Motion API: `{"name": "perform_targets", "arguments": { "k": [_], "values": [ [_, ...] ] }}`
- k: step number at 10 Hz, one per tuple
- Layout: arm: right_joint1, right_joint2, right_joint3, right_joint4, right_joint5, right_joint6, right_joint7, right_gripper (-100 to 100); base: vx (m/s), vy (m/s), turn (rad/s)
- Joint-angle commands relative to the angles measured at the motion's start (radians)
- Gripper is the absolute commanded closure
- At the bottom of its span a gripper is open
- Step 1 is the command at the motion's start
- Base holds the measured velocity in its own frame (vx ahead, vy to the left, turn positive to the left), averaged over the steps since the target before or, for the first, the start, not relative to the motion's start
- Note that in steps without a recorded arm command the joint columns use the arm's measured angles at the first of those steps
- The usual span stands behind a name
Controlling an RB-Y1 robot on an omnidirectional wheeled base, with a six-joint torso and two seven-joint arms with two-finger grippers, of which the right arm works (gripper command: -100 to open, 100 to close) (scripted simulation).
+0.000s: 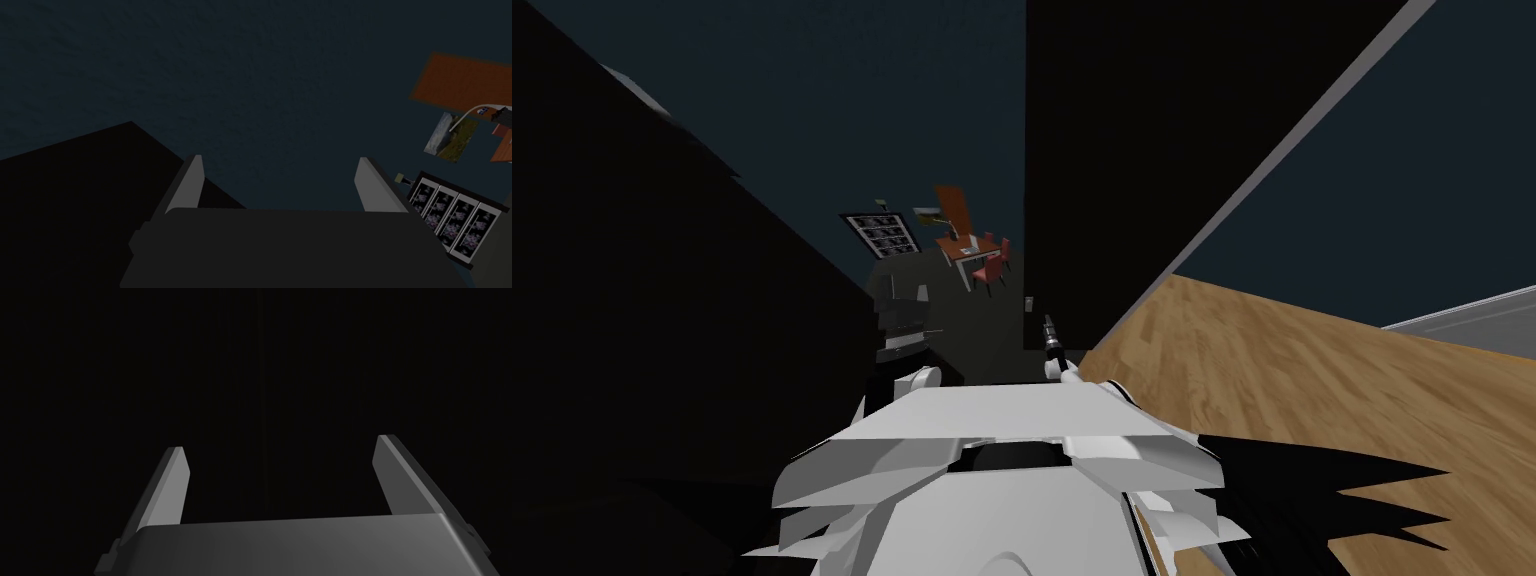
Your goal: Push the door open
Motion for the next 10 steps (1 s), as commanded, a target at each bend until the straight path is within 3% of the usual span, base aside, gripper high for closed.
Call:
{"name": "perform_targets", "arguments": {
  "k": [1,4,5,6,7,8,10],
  "values": [
    [-0.018,0.028,0.012,0.026,-0.024,-0.011,0.015,-100,-0.118,0.078,-0.061],
    [-0.029,0.051,0.019,0.042,-0.039,-0.017,0.024,-100,-0.081,0.133,-0.024],
    [-0.028,0.045,0.017,0.042,-0.036,-0.017,0.021,-100,-0.041,0.074,-0.01],
    [-0.028,0.032,0.017,0.042,-0.037,-0.018,0.022,-100,0.05,-0.086,0.001],
    [-0.028,0.032,0.017,0.042,-0.037,-0.018,0.022,-100,0.085,-0.118,0.013],
    [-0.028,0.015,0.015,0.042,-0.038,-0.019,0.024,-100,0.134,-0.101,0.02],
    [-0.028,0.015,0.015,0.042,-0.038,-0.019,0.024,-100,0.08,-0.065,0.002]
  ]
}}
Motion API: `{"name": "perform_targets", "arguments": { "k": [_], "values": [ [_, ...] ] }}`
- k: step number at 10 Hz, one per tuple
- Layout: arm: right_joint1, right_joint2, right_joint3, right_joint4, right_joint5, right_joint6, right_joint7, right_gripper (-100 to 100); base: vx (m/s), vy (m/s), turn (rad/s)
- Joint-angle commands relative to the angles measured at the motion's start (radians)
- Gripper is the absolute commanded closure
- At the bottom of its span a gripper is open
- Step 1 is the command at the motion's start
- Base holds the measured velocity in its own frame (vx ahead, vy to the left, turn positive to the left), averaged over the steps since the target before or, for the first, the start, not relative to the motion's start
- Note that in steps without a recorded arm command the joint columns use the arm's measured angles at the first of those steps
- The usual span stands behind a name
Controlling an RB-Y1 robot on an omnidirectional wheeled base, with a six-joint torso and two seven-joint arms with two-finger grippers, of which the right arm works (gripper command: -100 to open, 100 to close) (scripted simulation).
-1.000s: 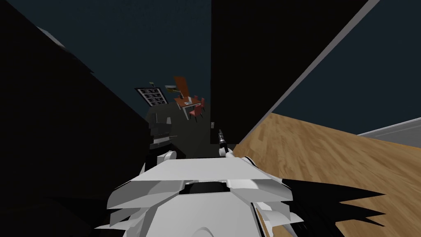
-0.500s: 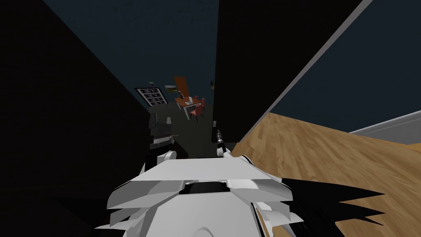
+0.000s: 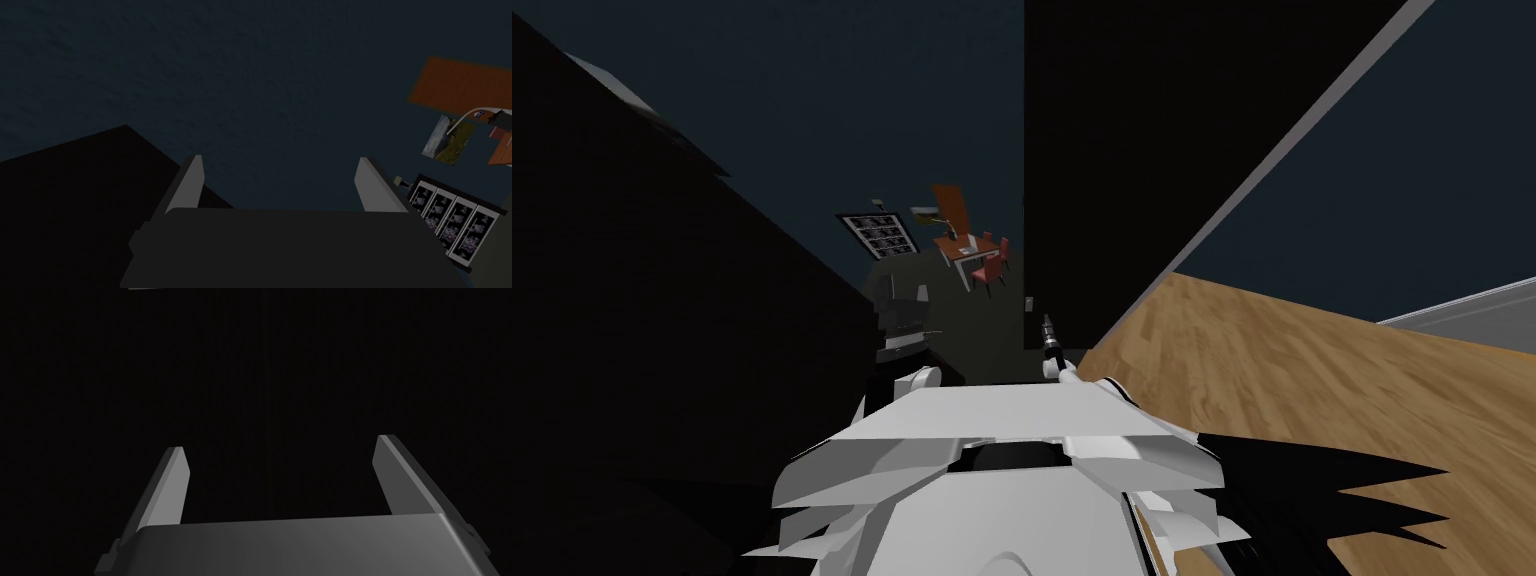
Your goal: Push the door open
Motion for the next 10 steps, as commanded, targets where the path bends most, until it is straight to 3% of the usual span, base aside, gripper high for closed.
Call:
{"name": "perform_targets", "arguments": {
  "k": [1,5,9,10],
  "values": [
    [-0.006,-0.024,-0.005,0.013,-0.002,-0.01,0.002,-100,0.161,-0.059,0.029],
    [-0.005,-0.03,-0.01,0.014,-0.004,-0.013,0.007,-100,0.179,0.02,0.021],
    [-0.004,0.003,-0.016,0.014,-0.007,-0.017,0.012,-100,0.184,0.074,0.024],
    [-0.004,0.003,-0.016,0.014,-0.007,-0.017,0.012,-100,0.099,0.074,0.0]
  ]
}}
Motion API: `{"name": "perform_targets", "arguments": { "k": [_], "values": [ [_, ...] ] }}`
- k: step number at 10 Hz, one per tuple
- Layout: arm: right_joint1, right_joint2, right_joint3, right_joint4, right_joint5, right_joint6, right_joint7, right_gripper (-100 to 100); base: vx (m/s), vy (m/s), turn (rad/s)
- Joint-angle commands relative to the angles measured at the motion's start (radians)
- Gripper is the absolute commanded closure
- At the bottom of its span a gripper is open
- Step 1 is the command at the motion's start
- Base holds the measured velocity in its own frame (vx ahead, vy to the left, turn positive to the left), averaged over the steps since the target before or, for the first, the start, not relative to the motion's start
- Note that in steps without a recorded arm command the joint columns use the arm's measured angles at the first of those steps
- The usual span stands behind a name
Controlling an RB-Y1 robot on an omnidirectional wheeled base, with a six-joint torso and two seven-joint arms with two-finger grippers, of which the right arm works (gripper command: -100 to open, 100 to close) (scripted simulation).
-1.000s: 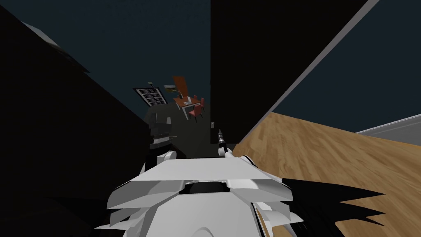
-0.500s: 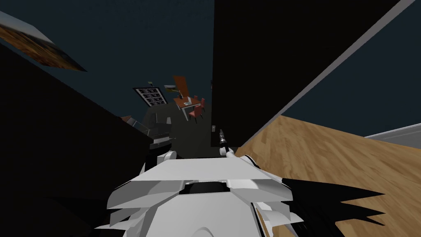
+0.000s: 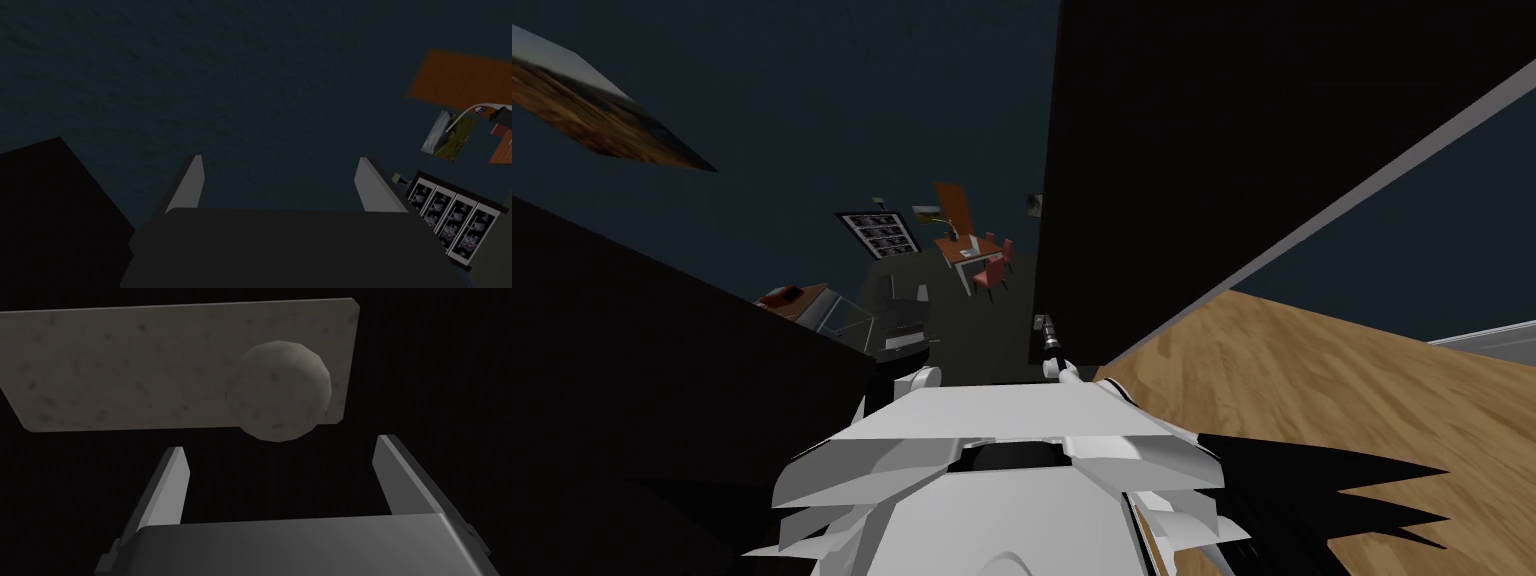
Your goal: Push the door open
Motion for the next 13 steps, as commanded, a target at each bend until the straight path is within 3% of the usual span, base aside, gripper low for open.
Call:
{"name": "perform_targets", "arguments": {
  "k": [1,2,3,8,9,10,11,13],
  "values": [
    [-0.007,0.029,-0.003,0.017,-0.001,-0.013,-0.001,-100,0.097,0.088,-0.015],
    [0.002,0.011,-0.003,0.003,-0.002,-0.004,-0.001,-100,0.046,0.045,-0.009],
    [0.002,0.011,-0.003,0.003,-0.002,-0.004,-0.001,100,-0.011,-0.008,0.004],
    [0.002,0.011,-0.003,0.003,-0.002,-0.004,-0.001,100,-0.007,-0.008,0.004],
    [0.001,-0.013,-0.018,0.004,-0.014,-0.004,0.011,100,0.12,0.014,-0.101],
    [0.001,-0.017,-0.021,0.004,-0.017,-0.005,0.013,100,0.196,0.011,-0.068],
    [0.032,-0.033,-0.013,-0.035,0.017,0.02,-0.001,-100,0.074,-0.087,-0.219],
    [0.037,-0.042,-0.016,-0.046,0.039,0.026,-0.013,-100,-0.053,-0.123,-0.133]
  ]
}}
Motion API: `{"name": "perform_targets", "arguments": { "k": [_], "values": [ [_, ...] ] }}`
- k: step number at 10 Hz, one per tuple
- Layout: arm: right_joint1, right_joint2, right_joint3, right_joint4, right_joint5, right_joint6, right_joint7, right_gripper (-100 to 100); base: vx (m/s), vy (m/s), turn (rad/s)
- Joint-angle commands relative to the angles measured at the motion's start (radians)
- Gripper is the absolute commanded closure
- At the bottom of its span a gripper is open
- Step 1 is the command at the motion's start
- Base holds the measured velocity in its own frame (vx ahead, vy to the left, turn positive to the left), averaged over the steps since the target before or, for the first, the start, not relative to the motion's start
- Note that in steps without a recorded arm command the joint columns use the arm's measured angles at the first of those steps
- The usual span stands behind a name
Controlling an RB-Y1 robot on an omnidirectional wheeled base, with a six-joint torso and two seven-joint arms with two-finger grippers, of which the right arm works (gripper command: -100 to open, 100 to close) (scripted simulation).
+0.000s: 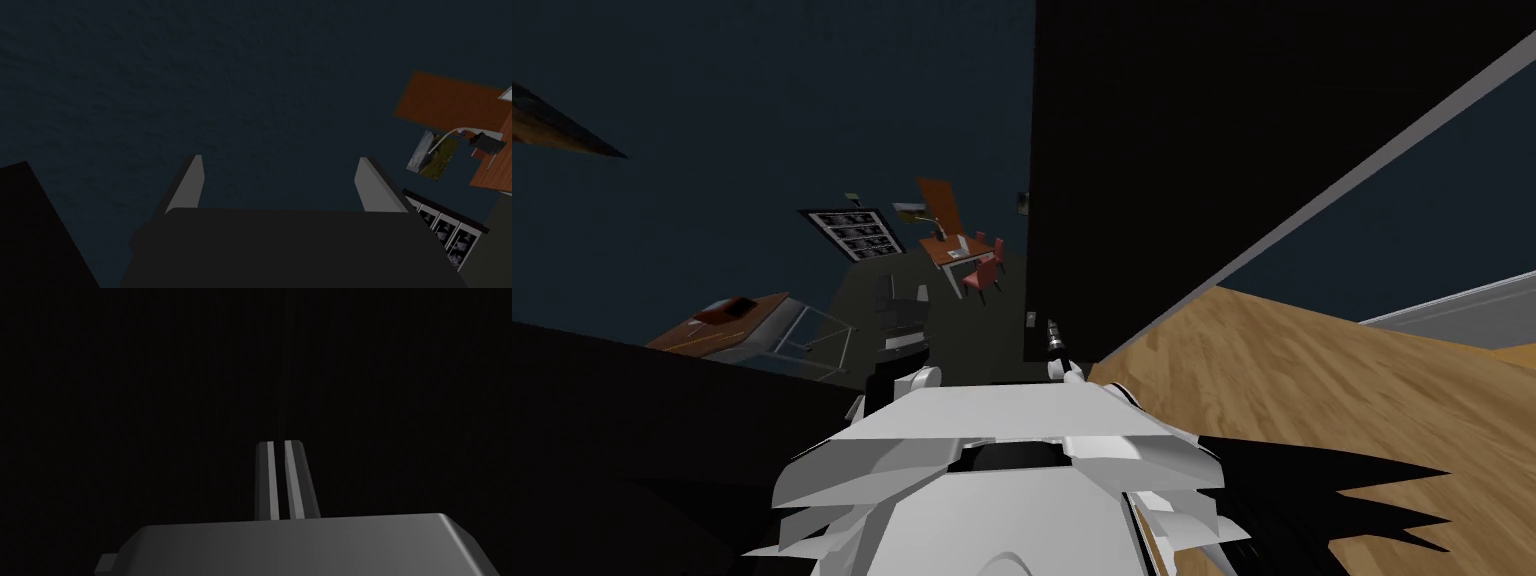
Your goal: Push the door open
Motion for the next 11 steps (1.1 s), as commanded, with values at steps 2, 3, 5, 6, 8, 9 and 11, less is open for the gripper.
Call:
{"name": "perform_targets", "arguments": {
  "k": [2,3,5,6,8,9,11],
  "values": [
    [0.007,0.001,-0.005,-0.015,0.046,0.011,-0.026,-100,-0.095,-0.118,-0.183],
    [0.011,0.012,-0.007,-0.024,0.063,0.016,-0.036,-100,-0.128,-0.024,-0.177],
    [0.016,0.035,-0.009,-0.035,0.084,0.022,-0.047,-100,-0.172,0.069,-0.11],
    [0.017,0.042,-0.009,-0.037,0.089,0.023,-0.05,-100,-0.164,0.121,-0.052],
    [0.019,0.06,-0.01,-0.043,0.1,0.026,-0.055,-100,-0.132,0.153,-0.045],
    [0.019,0.06,-0.01,-0.043,0.1,0.026,-0.055,-100,-0.083,0.114,-0.011],
    [0.021,0.072,-0.011,-0.046,0.105,0.028,-0.059,-100,-0.101,0.141,-0.007]
  ]
}}
